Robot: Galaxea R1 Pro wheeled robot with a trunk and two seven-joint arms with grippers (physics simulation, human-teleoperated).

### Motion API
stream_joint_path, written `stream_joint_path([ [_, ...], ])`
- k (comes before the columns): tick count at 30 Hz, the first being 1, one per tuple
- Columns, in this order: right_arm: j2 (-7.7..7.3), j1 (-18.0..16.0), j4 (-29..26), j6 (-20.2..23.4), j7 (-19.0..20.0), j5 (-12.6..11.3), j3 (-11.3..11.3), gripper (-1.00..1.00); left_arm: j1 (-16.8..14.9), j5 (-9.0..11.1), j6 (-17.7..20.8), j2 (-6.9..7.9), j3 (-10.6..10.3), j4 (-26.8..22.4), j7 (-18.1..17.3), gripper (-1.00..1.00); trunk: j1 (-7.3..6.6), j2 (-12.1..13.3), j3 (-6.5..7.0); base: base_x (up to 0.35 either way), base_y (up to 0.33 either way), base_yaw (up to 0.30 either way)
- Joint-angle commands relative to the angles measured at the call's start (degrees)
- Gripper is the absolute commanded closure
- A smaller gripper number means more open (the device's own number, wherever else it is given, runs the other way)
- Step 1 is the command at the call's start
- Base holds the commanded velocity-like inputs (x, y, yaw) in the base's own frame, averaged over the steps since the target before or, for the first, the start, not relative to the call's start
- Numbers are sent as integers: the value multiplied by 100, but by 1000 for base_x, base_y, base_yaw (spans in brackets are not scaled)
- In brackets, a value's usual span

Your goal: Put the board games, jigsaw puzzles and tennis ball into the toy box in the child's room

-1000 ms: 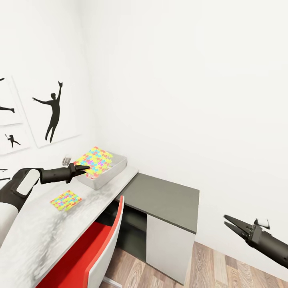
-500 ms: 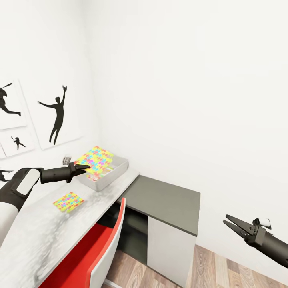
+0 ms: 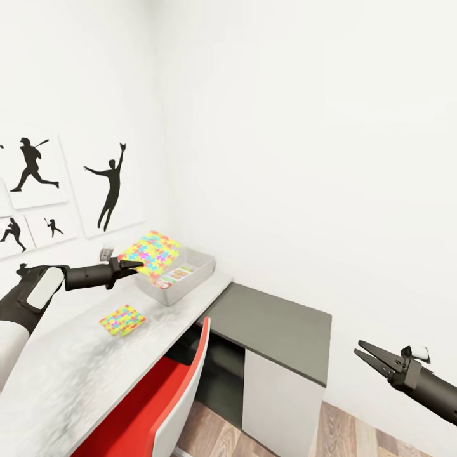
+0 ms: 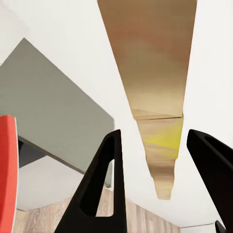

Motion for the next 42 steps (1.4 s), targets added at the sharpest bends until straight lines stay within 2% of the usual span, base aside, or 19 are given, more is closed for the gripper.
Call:
stream_joint_path([
  [1, 0, -2, 1, 17, 29, 21, -6, -100, -5, -29, 1, 3, -17, 3, -41, 100, 4, -2, 7, 161, -50, 148],
  [10, -8, -5, 1, 19, 28, 24, -6, -100, -5, -30, -3, 2, -12, -10, -48, 100, 4, -2, 88, 242, -144, 128],
  [18, -3, -4, 9, 19, 28, 111, -6, -100, -5, -30, -5, 2, 3, -10, -49, 100, 4, -2, 147, 219, -178, -9],
  [28, 0, -7, 9, 15, 20, 130, -6, -100, -5, -30, -5, 2, -6, -21, -55, 100, 4, -2, 156, 233, -47, -37],
  [33, 0, -6, 9, 14, 13, 132, -6, -100, 0, -27, -4, 4, -22, -267, -57, 100, 4, -2, 156, 154, -17, -189],
  [42, 0, -7, 9, 18, 11, 133, -6, -100, 4, -22, 1, 10, -22, -373, -58, 100, 4, -2, 156, 99, 6, -38],
])
